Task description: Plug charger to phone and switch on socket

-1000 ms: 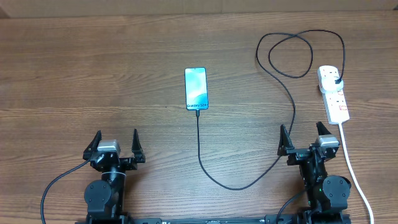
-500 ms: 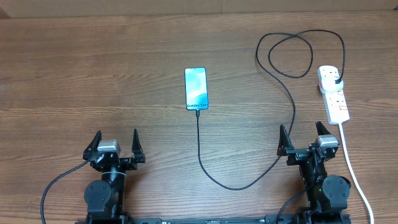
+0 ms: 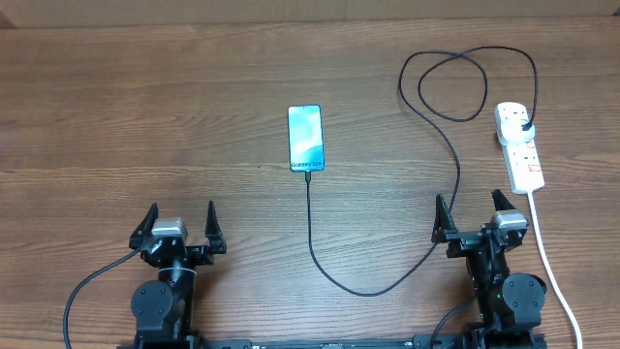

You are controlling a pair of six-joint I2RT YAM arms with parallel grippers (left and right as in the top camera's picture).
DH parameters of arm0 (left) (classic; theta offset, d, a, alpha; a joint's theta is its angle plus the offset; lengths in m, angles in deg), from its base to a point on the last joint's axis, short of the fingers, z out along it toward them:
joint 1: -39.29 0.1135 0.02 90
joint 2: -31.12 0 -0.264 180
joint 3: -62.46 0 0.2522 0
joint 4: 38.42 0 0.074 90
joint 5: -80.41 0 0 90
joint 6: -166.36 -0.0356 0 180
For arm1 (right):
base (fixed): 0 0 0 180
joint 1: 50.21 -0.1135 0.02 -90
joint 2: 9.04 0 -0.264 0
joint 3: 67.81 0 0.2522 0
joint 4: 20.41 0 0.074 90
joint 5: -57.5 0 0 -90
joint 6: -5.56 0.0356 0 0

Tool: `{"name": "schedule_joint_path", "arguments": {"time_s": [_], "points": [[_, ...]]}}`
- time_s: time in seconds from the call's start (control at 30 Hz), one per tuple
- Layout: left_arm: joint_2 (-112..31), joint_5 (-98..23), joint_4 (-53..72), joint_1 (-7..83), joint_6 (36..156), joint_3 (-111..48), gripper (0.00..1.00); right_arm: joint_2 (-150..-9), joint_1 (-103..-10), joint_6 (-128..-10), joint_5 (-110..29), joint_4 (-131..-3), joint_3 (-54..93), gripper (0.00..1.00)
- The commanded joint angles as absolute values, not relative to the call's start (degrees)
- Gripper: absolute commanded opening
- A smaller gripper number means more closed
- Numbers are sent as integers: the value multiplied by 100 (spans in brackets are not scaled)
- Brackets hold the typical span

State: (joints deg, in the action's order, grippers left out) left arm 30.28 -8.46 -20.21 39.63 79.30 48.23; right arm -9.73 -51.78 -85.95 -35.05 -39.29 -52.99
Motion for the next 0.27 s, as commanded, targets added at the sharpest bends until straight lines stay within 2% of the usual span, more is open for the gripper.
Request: {"name": "schedule_joint_path", "arguments": {"time_s": [0.0, 0.23], "points": [[3092, -811, -2025, 3926, 7845, 4842, 100, -920, -5204, -8641, -3470, -3897, -5355, 100], [3092, -811, -2025, 3926, 7845, 4842, 100, -920, -5202, -8641, -3470, -3897, -5355, 100]]}}
